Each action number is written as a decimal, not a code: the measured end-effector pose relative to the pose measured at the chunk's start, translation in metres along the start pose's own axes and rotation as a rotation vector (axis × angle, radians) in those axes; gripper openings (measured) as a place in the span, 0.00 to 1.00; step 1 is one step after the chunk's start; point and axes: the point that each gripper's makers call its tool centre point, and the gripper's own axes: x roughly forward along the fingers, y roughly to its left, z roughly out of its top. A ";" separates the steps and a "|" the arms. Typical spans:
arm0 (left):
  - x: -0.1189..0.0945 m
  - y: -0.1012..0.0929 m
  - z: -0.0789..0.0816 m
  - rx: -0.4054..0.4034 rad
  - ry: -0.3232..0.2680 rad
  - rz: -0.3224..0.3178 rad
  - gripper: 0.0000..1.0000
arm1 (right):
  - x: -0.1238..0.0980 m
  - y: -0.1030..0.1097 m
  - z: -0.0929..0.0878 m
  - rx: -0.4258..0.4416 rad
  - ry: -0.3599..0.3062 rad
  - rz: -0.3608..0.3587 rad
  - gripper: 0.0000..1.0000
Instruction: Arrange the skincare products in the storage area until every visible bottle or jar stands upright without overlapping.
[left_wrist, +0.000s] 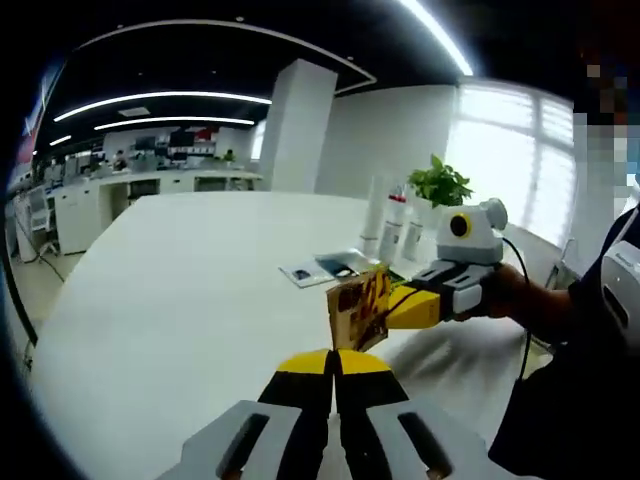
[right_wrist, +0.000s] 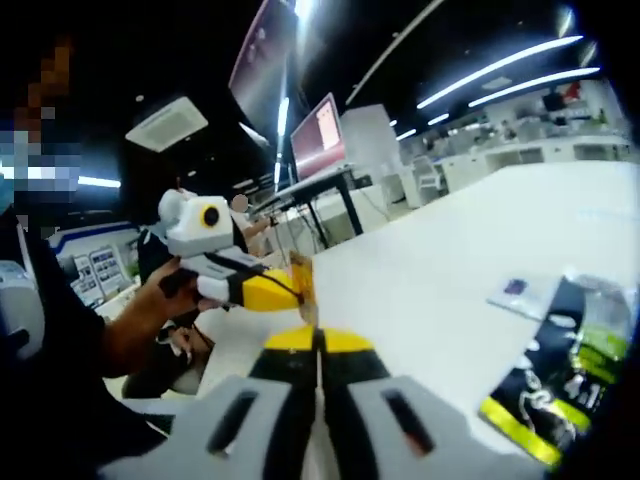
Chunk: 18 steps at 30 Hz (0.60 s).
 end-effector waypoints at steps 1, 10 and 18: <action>0.001 0.000 0.000 0.000 0.001 -0.002 0.00 | -0.002 -0.002 0.000 0.000 -0.001 -0.006 0.00; 0.029 -0.008 0.003 0.007 0.026 -0.039 0.00 | -0.023 -0.022 -0.006 0.010 -0.009 -0.064 0.00; 0.049 -0.011 0.004 -0.001 0.035 -0.059 0.00 | -0.036 -0.035 -0.009 0.013 -0.016 -0.100 0.00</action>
